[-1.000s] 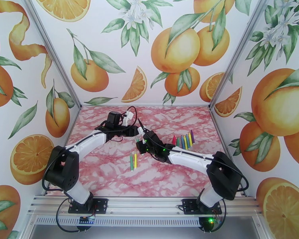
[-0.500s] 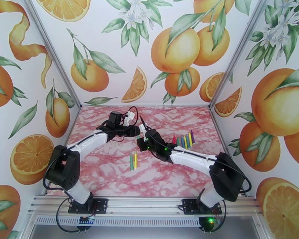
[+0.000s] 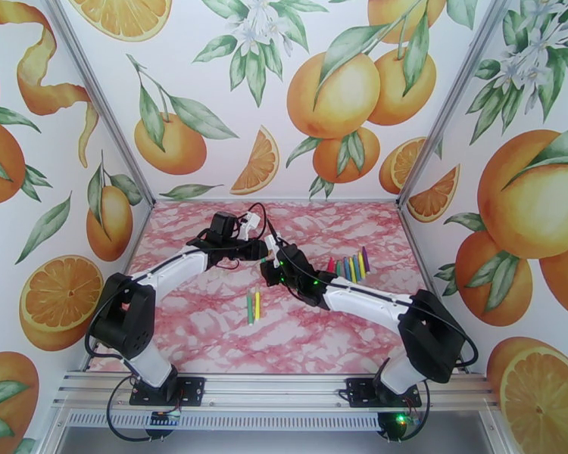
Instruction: Open the pen caps
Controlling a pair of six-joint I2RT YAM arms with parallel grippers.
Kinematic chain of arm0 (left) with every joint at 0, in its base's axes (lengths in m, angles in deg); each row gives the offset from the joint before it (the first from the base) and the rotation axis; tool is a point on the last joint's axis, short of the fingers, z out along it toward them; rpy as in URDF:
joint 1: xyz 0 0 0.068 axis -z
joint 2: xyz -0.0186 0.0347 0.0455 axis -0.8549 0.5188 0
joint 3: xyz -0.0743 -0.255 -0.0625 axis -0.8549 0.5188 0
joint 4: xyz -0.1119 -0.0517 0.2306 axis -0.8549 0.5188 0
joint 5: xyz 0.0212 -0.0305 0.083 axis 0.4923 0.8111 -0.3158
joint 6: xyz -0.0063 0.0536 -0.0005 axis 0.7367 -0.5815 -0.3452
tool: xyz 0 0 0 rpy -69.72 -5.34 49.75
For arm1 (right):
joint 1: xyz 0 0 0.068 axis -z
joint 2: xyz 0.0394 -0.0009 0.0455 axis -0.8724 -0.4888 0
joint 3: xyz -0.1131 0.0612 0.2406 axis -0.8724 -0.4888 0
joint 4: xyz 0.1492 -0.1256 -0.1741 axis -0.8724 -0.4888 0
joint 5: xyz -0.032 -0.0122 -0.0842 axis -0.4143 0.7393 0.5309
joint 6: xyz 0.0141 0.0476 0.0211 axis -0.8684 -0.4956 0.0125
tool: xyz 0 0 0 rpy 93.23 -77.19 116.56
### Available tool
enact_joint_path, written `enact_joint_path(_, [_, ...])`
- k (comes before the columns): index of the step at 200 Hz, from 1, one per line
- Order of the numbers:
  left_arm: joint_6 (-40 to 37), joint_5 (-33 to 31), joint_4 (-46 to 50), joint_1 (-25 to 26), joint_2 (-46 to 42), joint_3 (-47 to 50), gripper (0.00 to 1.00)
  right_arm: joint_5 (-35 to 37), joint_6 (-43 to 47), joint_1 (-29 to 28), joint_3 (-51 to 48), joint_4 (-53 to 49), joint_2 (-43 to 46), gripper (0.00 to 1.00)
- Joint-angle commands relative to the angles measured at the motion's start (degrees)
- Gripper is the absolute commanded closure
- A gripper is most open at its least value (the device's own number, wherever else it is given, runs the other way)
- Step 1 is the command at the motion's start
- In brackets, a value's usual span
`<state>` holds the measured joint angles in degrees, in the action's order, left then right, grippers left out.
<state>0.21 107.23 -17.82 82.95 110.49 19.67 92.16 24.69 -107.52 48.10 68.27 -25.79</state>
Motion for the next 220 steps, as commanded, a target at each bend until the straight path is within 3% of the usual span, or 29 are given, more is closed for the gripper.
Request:
enact_joint_path(1, [-0.23,-0.18,-0.90,0.33,0.41,-2.16,0.82,0.42,0.59,0.26,-1.26,0.93,1.66,0.85])
enact_joint_path(34, [-0.25,-0.72,-0.72,0.39,0.18,-1.81,0.86,-0.37,0.58,0.38,-2.44,0.86,2.26,0.70])
enact_joint_path(60, [-0.26,-0.88,-0.71,0.23,-0.20,-1.59,0.93,-1.17,0.58,0.68,-4.91,1.66,3.53,0.66])
enact_joint_path(103, [-0.33,-0.44,-0.11,0.23,-0.11,-2.52,0.94,-6.44,0.88,1.46,-10.59,7.32,6.21,0.55])
enact_joint_path(174, [0.28,0.97,-0.63,0.31,0.02,-2.79,0.97,-10.56,1.02,1.57,-9.18,11.37,2.60,0.54])
enact_joint_path(220, [0.24,1.12,-0.45,0.32,-0.90,-2.57,0.98,-10.83,1.12,1.56,-5.82,11.19,-1.45,0.61])
